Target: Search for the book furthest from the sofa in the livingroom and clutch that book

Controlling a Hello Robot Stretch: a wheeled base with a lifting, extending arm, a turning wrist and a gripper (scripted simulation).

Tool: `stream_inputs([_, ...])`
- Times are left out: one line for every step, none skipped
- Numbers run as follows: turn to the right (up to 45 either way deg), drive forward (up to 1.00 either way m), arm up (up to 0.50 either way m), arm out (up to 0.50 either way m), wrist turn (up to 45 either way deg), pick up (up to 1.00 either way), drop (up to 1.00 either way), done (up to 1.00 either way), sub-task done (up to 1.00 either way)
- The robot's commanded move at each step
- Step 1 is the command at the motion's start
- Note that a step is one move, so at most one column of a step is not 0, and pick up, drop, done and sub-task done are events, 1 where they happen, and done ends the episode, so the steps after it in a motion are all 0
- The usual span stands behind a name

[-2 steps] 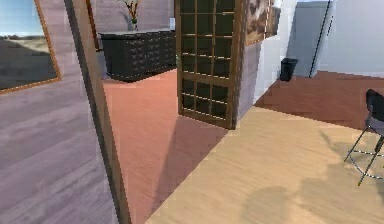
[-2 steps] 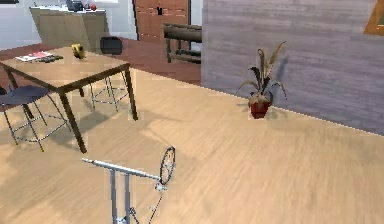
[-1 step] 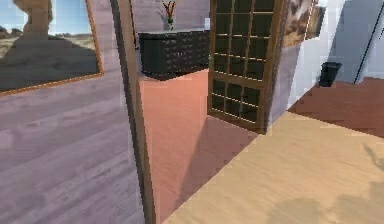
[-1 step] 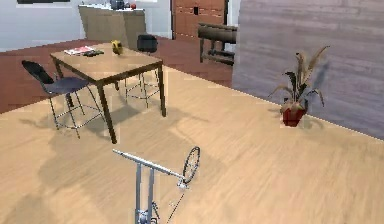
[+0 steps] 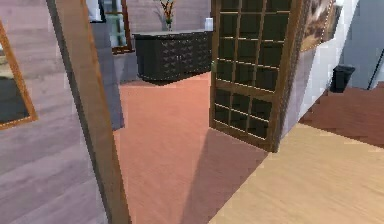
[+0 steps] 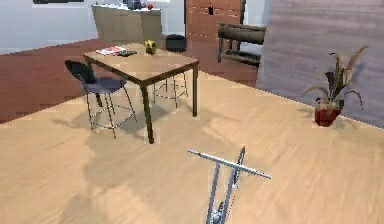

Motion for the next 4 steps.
stream_inputs([45.0, 0.00, 0.00, 0.00, 0.0, 0.00, 0.00, 0.00, 0.00])
stream_inputs([0.0, 1.00, 0.00, 0.00, 0.0, 0.00, 0.00, 0.00, 0.00])
stream_inputs([0.0, 1.00, 0.00, 0.00, 0.0, 0.00, 0.00, 0.00, 0.00])
stream_inputs([3.0, 0.00, 0.00, 0.00, 0.0, 0.00, 0.00, 0.00, 0.00])
